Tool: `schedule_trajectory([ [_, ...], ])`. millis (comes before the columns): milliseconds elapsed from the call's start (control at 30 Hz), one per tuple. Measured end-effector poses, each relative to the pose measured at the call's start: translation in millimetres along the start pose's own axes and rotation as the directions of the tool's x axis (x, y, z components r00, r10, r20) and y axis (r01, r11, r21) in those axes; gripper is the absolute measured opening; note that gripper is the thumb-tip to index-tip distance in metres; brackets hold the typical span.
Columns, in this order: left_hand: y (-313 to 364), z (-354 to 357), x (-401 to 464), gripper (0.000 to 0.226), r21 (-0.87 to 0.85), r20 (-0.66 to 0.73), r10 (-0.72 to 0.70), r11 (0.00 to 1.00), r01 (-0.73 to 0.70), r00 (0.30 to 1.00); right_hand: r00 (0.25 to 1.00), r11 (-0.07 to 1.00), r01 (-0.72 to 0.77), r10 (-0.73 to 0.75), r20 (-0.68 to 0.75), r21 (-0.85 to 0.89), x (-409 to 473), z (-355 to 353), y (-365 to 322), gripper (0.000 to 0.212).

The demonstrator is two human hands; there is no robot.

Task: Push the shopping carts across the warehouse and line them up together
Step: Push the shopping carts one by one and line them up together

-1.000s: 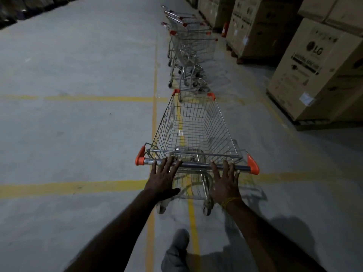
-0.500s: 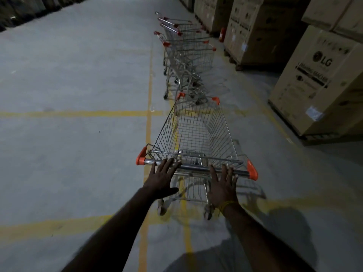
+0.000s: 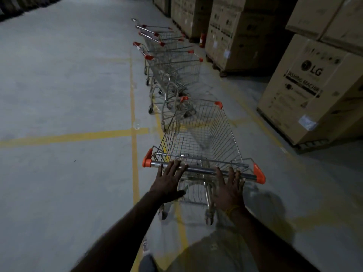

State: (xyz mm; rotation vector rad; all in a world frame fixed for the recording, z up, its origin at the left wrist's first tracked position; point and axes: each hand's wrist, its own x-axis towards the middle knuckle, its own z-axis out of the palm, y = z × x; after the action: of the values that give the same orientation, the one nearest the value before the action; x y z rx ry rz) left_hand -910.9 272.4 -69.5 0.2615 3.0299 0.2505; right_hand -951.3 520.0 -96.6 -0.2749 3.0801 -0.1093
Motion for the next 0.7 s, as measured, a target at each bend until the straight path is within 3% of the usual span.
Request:
schedule_trajectory([
  [233, -85.1, -33.5, 119.4, 0.1, 0.004, 0.076, 0.104, 0.994, -0.105, 0.992, 0.994, 0.996, -0.088, 0.087, 0.059, 0.007, 116.8, -12.3, -38.5, 0.114],
  [333, -113.4, -45.4, 166.6, 0.1, 0.014, 0.102, 0.122, 0.992, -0.124, 0.987, 0.995, 0.994, -0.102, 0.102, -0.006, 0.03, 158.6, -14.7, -52.0, 0.107],
  [600, -175.4, -57.9, 300.3, 0.102, 0.041, 0.069, 0.194, 0.98, -0.197, 0.979, 0.986, 0.989, -0.149, 0.15, -0.069, 0.023, 291.4, -5.5, -66.5, 0.121],
  [700, -196.3, -63.5, 355.8, 0.1, 0.048, 0.056, 0.222, 0.973, -0.225, 0.973, 0.984, 0.991, -0.128, 0.131, -0.12, 0.038, 345.1, -1.8, -68.1, 0.113],
])
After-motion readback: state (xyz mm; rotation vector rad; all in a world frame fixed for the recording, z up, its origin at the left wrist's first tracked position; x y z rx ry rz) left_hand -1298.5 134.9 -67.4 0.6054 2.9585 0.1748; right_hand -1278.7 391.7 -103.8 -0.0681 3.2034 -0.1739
